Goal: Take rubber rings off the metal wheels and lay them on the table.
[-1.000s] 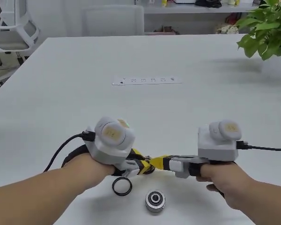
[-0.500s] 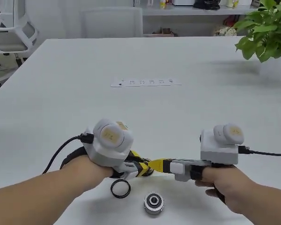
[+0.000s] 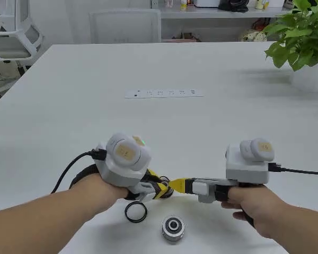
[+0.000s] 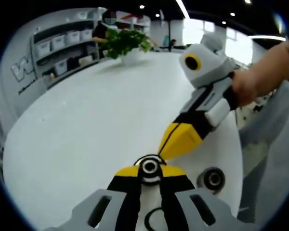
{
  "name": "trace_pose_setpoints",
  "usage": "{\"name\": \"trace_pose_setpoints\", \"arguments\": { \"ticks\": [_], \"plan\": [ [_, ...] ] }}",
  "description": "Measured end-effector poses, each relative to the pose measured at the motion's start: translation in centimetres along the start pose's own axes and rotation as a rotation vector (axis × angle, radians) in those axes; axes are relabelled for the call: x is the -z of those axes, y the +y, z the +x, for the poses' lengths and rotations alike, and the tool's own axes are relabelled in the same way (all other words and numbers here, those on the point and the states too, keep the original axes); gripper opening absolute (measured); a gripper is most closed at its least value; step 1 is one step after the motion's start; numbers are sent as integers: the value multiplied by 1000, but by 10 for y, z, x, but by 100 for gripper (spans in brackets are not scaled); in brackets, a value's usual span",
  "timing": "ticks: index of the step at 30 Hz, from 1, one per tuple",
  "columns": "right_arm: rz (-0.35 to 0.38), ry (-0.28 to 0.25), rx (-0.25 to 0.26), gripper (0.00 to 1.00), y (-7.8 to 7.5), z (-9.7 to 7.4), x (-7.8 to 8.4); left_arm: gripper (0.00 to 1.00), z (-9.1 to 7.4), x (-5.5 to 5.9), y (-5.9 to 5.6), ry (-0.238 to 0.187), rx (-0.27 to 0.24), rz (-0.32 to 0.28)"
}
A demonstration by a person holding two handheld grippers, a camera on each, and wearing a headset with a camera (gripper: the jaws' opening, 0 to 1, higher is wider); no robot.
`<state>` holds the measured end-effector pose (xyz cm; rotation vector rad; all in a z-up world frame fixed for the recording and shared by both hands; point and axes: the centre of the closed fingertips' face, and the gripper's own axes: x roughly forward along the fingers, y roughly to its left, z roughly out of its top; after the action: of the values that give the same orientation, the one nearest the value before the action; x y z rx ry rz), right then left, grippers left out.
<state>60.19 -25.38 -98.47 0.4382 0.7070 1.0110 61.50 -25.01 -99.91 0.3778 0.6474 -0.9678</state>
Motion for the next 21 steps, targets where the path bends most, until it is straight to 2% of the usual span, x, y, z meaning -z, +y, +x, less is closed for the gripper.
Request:
{"name": "trace_pose_setpoints", "arguments": {
  "ticks": [6, 10, 21],
  "plan": [
    [-3, -2, -3, 0, 0, 1, -2, 17, -8, -4, 1, -15, 7, 3],
    [-4, -7, -3, 0, 1, 1, -4, 23, -15, -10, -5, -46, 32, 5],
    [-1, -5, -7, 0, 2, -1, -4, 33, -39, -15, -15, -88, 63, 19]
  ]
}}
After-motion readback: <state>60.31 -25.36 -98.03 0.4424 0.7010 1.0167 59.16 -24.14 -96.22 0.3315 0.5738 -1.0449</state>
